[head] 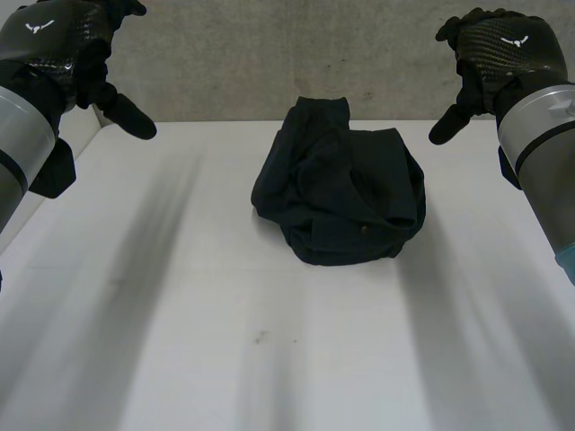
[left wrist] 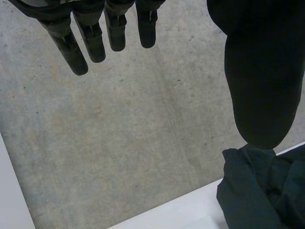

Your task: Fold the shorts.

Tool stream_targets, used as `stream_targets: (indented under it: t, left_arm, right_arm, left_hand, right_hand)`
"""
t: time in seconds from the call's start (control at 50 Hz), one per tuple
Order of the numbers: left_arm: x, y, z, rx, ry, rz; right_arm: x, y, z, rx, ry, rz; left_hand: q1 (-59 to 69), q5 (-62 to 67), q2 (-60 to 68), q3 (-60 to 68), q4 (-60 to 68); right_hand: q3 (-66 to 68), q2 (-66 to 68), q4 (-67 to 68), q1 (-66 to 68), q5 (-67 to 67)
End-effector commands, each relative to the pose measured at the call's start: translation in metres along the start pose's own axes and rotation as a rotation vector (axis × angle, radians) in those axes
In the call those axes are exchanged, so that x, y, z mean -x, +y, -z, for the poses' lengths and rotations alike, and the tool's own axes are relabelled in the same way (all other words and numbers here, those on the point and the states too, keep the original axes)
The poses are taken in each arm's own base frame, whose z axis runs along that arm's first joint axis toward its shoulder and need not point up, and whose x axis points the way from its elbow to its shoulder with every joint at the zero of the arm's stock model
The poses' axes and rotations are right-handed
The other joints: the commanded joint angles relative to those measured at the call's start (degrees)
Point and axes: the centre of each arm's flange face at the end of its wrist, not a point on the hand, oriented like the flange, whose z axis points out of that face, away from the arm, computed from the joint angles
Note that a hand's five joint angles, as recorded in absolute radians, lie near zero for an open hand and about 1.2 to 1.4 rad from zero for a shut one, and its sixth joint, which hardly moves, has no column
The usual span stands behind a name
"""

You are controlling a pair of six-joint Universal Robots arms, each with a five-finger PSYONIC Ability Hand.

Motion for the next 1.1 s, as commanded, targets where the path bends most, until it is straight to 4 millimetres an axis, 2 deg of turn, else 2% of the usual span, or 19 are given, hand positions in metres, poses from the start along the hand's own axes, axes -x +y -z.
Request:
stream_targets:
  t: [0.02, 0.1, 0.24, 0.28, 0.4, 0.42, 0.46, 0.48, 0.56, 0.64, 0.66, 0.76, 0.8, 0.86, 0.9, 1.0, 1.02, 1.08, 1.1]
  left_arm:
    - [0.000, 0.002, 0.000, 0.006, 0.002, 0.000]
    - [-0.002, 0.005, 0.001, 0.006, 0.014, -0.004]
    - [-0.005, 0.013, 0.000, 0.010, 0.033, -0.005]
    - [-0.013, 0.019, 0.003, 0.026, 0.072, -0.002]
    - [-0.051, 0.049, 0.004, 0.051, 0.235, 0.002]
    - [-0.064, 0.057, 0.004, 0.040, 0.276, -0.002]
    - [-0.077, 0.065, 0.003, 0.024, 0.311, -0.018]
    - [-0.084, 0.068, 0.002, 0.010, 0.326, -0.031]
    - [-0.115, 0.090, -0.006, -0.034, 0.391, -0.142]
    - [-0.151, 0.113, -0.009, -0.058, 0.461, -0.266]
    - [-0.166, 0.123, -0.008, -0.062, 0.486, -0.306]
    - [-0.196, 0.147, -0.013, -0.076, 0.512, -0.373]
    - [-0.204, 0.161, -0.020, -0.066, 0.507, -0.379]
    - [-0.210, 0.173, -0.026, -0.062, 0.499, -0.383]
    - [-0.215, 0.179, -0.030, -0.067, 0.491, -0.384]
    - [-0.220, 0.178, -0.041, -0.092, 0.451, -0.376]
    - [-0.220, 0.178, -0.043, -0.092, 0.446, -0.376]
    - [-0.219, 0.176, -0.047, -0.094, 0.423, -0.375]
    - [-0.218, 0.176, -0.048, -0.093, 0.418, -0.375]
  right_arm:
    - [0.001, -0.001, 0.000, -0.003, -0.005, 0.000]
    - [-0.001, 0.002, -0.001, 0.016, -0.039, 0.011]
    - [-0.025, 0.009, -0.002, 0.170, -0.168, 0.084]
    - [-0.032, 0.016, -0.004, 0.231, -0.197, 0.081]
    - [-0.055, 0.050, -0.021, 0.331, -0.136, -0.010]
    - [-0.059, 0.059, -0.026, 0.340, -0.112, -0.078]
    - [-0.060, 0.074, -0.031, 0.361, -0.089, -0.173]
    - [-0.060, 0.092, -0.036, 0.389, -0.070, -0.270]
    - [-0.066, 0.128, -0.043, 0.438, -0.018, -0.449]
    - [-0.062, 0.159, -0.045, 0.486, -0.004, -0.497]
    - [-0.061, 0.165, -0.046, 0.492, 0.002, -0.498]
    - [-0.058, 0.186, -0.050, 0.509, 0.015, -0.508]
    - [-0.050, 0.196, -0.052, 0.519, 0.013, -0.513]
    - [-0.039, 0.201, -0.053, 0.526, -0.005, -0.513]
    - [-0.028, 0.205, -0.053, 0.534, -0.033, -0.512]
    - [-0.008, 0.210, -0.054, 0.544, -0.084, -0.504]
    - [0.001, 0.211, -0.053, 0.546, -0.112, -0.500]
    - [0.012, 0.211, -0.053, 0.545, -0.138, -0.495]
    - [0.017, 0.211, -0.053, 0.544, -0.149, -0.492]
  left_hand:
    - [-2.09, -2.53, -1.82, -2.09, -1.74]
    - [-1.42, -1.86, -1.15, -1.42, -1.07]
    - [-0.92, -1.35, -0.64, -0.91, -0.56]
    - [-0.75, -1.19, -0.48, -0.75, -0.40]
    - [0.42, -0.01, 0.70, 0.43, 0.78]
    - [0.76, 0.33, 1.04, 0.77, 1.11]
    - [0.93, 0.50, 1.21, 0.94, 1.29]
    - [0.93, 0.50, 1.21, 0.94, 1.29]
    - [1.44, 1.00, 1.71, 1.44, 1.79]
    - [1.44, 1.00, 1.71, 1.44, 1.79]
    - [1.44, 1.00, 1.71, 1.44, 1.79]
    - [1.61, 1.17, 1.88, 1.61, 1.96]
    - [2.44, 2.00, 2.71, 2.44, 2.79]
    - [4.29, 3.85, 4.57, 4.30, 4.64]
    - [13.34, 12.90, 13.61, 13.34, 13.69]
    - [35.22, 34.78, 35.49, 35.22, 35.57]
    - [38.41, 37.98, 38.69, 38.42, 38.77]
    - [52.37, 51.93, 52.64, 52.37, 52.72]
    - [56.24, 55.80, 56.51, 56.24, 56.59]
  right_hand:
    - [-2.11, -2.95, -3.48, -1.84, -3.98]
    - [-2.11, -2.95, -3.48, -1.84, -3.98]
    - [-2.11, -2.95, -3.48, -1.84, -3.98]
    - [-2.11, -2.95, -3.48, -1.84, -3.98]
    - [-2.11, -2.95, -3.48, -1.84, -3.98]
    - [-2.11, -2.95, -3.48, -1.84, -3.98]
    - [-2.11, -2.95, -3.48, -1.84, -3.98]
    - [-2.11, -2.95, -3.48, -1.84, -3.98]
    - [-2.11, -2.95, -3.48, -1.84, -3.98]
    - [-2.11, -2.95, -3.48, -1.84, -3.98]
    - [-2.11, -2.95, -3.48, -1.84, -3.98]
    - [-2.11, -2.95, -3.48, -1.84, -3.98]
    - [-2.11, -2.95, -3.48, -1.84, -3.98]
    - [-2.11, -2.95, -3.48, -1.84, -3.98]
    - [-2.11, -2.95, -3.48, -1.84, -3.98]
    - [-2.11, -2.95, -3.48, -1.84, -3.98]
    - [-0.24, -1.08, -1.61, 0.02, -2.11]
    - [16.58, 15.74, 15.21, 16.85, 14.71]
    - [32.97, 32.13, 31.60, 33.23, 31.10]
